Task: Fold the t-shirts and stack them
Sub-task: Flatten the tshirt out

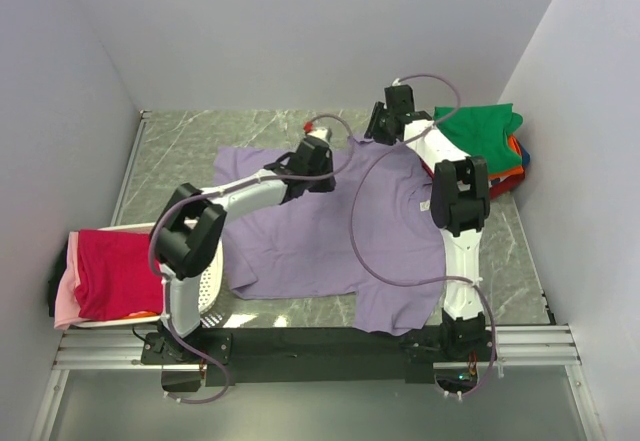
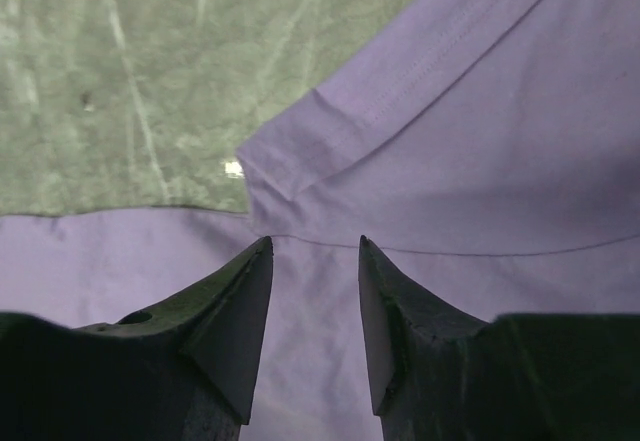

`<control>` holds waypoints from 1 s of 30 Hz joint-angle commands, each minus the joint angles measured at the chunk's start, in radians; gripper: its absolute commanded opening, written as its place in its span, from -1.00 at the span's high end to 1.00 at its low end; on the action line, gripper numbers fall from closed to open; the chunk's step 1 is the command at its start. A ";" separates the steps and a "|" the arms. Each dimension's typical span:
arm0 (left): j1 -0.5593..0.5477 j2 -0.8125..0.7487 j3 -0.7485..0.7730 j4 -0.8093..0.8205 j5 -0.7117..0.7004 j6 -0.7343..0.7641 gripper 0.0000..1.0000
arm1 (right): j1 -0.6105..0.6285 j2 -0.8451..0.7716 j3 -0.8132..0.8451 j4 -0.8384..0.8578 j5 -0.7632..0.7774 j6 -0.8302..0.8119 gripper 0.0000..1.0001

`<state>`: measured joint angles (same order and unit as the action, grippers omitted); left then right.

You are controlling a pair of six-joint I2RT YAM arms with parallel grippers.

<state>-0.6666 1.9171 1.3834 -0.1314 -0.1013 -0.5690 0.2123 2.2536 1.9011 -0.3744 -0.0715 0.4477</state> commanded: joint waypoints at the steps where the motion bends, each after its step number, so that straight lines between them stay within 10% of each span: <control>1: -0.062 0.049 0.063 0.044 0.040 0.008 0.41 | 0.016 0.052 0.079 -0.046 0.004 -0.010 0.08; 24: -0.197 0.102 -0.150 0.254 0.094 -0.054 0.42 | 0.053 0.265 0.377 -0.195 0.047 0.003 0.27; 30: -0.225 0.071 -0.276 0.279 0.106 -0.077 0.42 | 0.053 0.276 0.383 -0.159 0.032 0.026 0.58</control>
<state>-0.8738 2.0106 1.1801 0.1558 -0.0231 -0.6228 0.2619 2.5237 2.2406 -0.5625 -0.0425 0.4561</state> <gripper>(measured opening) 0.291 0.236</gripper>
